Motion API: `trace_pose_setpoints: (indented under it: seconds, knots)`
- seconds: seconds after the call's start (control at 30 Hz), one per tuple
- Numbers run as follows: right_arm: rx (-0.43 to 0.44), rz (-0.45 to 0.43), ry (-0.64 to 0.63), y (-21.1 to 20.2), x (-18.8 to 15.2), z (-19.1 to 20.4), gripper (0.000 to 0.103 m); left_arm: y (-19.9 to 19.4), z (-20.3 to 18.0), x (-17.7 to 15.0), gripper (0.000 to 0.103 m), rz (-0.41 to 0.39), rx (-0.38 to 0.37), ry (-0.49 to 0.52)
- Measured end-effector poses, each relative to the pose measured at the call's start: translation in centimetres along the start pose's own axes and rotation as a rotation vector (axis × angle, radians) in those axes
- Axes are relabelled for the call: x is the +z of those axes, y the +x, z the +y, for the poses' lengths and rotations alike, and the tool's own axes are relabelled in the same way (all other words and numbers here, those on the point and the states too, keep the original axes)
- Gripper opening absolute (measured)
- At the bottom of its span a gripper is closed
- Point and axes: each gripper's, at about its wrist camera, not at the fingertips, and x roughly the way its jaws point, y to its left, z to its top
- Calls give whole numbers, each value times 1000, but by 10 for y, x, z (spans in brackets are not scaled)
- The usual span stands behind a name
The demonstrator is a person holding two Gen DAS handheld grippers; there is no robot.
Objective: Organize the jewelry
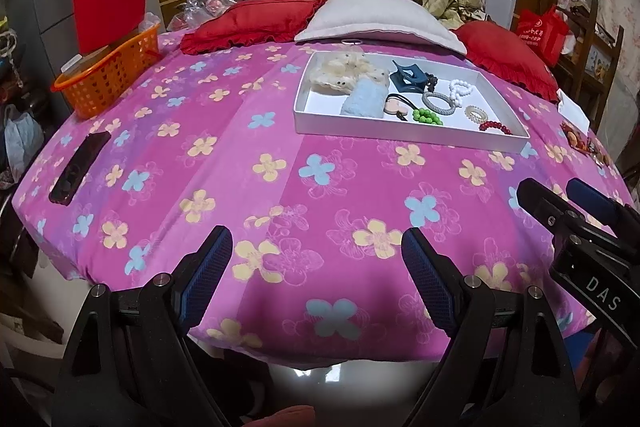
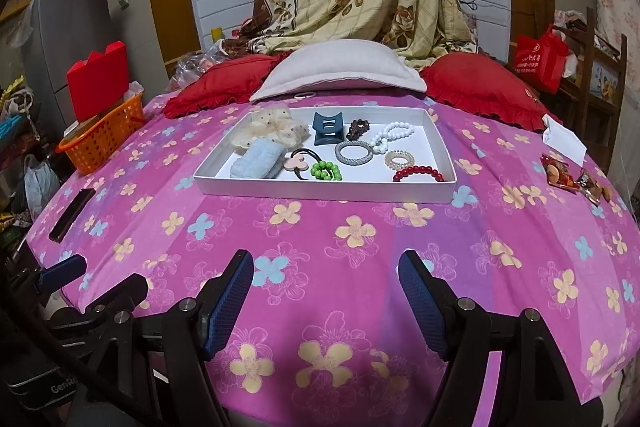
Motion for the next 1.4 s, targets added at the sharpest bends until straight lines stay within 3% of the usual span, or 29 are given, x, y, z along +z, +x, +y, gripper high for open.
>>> trace_pose_setpoints:
  seconds: [0.73,1.4]
  knots:
    - [-21,52,17,12,-5,-6,75,3,-4,-2,86,13,-4,4]
    - [-18,48,17,10,-5,-4,75,7,0,-5,86,27,-16,1]
